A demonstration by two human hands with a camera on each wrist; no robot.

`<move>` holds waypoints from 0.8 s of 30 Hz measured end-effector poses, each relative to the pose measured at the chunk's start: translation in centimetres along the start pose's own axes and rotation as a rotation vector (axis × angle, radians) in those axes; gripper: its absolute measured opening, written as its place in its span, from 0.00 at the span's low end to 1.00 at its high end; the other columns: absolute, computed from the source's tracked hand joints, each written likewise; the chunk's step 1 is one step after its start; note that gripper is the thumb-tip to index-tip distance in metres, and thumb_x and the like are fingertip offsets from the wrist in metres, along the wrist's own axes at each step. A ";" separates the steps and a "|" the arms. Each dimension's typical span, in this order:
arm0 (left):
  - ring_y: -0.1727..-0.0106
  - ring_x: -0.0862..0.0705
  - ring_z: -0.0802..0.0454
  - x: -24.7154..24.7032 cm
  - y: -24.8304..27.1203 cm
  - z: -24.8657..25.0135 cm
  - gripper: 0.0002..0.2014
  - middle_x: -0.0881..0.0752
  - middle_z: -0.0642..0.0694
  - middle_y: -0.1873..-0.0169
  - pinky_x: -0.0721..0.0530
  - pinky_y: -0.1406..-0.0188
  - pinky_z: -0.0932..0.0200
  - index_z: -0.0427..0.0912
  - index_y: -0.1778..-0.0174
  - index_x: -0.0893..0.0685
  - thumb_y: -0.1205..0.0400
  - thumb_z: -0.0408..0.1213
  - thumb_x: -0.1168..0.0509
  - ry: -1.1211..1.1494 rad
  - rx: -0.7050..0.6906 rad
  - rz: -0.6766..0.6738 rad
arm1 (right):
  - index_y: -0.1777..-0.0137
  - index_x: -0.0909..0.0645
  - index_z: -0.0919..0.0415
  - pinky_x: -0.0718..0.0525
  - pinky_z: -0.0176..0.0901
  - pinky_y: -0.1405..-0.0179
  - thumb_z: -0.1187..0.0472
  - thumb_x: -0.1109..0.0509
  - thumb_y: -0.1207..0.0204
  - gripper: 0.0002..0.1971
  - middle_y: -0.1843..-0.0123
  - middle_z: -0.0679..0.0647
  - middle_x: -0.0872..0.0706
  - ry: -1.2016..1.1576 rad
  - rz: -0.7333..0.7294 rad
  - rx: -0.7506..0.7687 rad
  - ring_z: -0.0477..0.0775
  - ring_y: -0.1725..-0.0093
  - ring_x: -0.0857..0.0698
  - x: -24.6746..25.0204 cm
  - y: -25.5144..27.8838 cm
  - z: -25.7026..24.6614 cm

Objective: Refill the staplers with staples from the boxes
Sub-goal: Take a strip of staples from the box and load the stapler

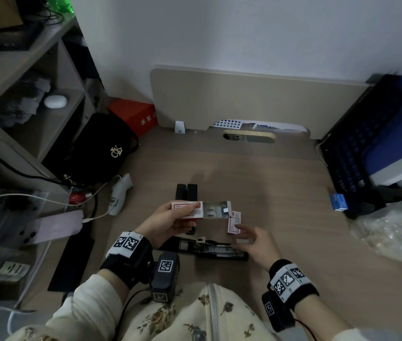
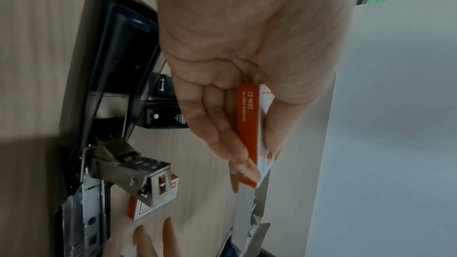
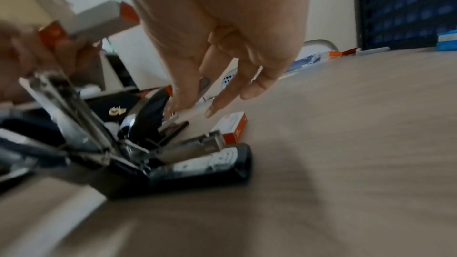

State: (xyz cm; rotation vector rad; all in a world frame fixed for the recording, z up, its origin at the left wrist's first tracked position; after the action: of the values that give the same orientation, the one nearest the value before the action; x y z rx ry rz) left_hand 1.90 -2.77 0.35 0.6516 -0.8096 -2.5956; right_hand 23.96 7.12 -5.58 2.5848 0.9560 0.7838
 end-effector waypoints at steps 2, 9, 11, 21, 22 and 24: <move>0.70 0.15 0.55 -0.1 0.1 0.0 0.06 0.11 0.44 0.63 0.14 0.69 0.64 0.40 0.51 0.13 0.20 0.38 0.30 0.003 -0.001 0.001 | 0.35 0.19 0.48 0.23 0.21 0.53 0.65 0.22 0.32 0.25 0.49 0.43 0.11 0.215 -0.036 0.020 0.43 0.45 0.15 -0.3 -0.1 0.7; 0.69 0.15 0.54 0.0 0.4 0.0 0.07 0.11 0.43 0.61 0.14 0.69 0.63 0.40 0.50 0.14 0.20 0.38 0.30 -0.003 0.002 0.031 | 0.36 0.18 0.44 0.24 0.33 0.34 0.57 0.21 0.32 0.24 0.50 0.34 0.11 0.370 -0.074 0.031 0.38 0.38 0.17 -1.2 -0.7 2.2; 0.68 0.15 0.53 0.1 0.5 -0.1 0.07 0.11 0.42 0.61 0.13 0.68 0.62 0.40 0.50 0.14 0.21 0.38 0.29 -0.001 0.002 0.045 | 0.38 0.17 0.43 0.21 0.42 0.34 0.56 0.19 0.35 0.24 0.55 0.29 0.13 0.362 -0.059 0.025 0.37 0.40 0.16 -1.3 -0.8 2.7; 0.68 0.14 0.53 0.4 0.7 -0.2 0.07 0.10 0.43 0.63 0.13 0.66 0.62 0.40 0.50 0.15 0.21 0.38 0.29 -0.007 -0.005 0.074 | 0.33 0.20 0.47 0.28 0.27 0.35 0.56 0.21 0.31 0.25 0.43 0.40 0.11 0.356 -0.089 0.051 0.32 0.41 0.20 -2.5 -1.0 2.5; 0.68 0.14 0.53 0.4 0.7 -0.2 0.08 0.10 0.43 0.63 0.13 0.66 0.62 0.40 0.49 0.15 0.21 0.39 0.29 -0.008 -0.006 0.076 | 0.32 0.21 0.47 0.29 0.25 0.35 0.56 0.21 0.31 0.26 0.42 0.39 0.12 0.370 -0.095 0.060 0.34 0.38 0.19 -2.6 -0.9 2.3; 0.68 0.14 0.53 0.4 0.6 -0.2 0.09 0.10 0.43 0.62 0.13 0.65 0.61 0.40 0.48 0.16 0.21 0.39 0.29 -0.013 -0.004 0.073 | 0.30 0.23 0.45 0.30 0.25 0.37 0.53 0.21 0.31 0.28 0.39 0.38 0.14 0.426 -0.107 0.088 0.38 0.34 0.20 -2.6 -0.5 2.0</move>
State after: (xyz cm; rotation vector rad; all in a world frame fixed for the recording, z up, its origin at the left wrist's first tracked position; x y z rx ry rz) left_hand 1.80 -3.51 0.46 0.5930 -0.8173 -2.5373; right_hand 23.18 5.64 -8.48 2.4592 1.2574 1.3208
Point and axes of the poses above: each hand's wrist, its own y-axis away from the middle knuckle, its own x-axis out of the back of the hand, z = x × y, the point moved 4 cm from there along -y, towards the middle knuckle
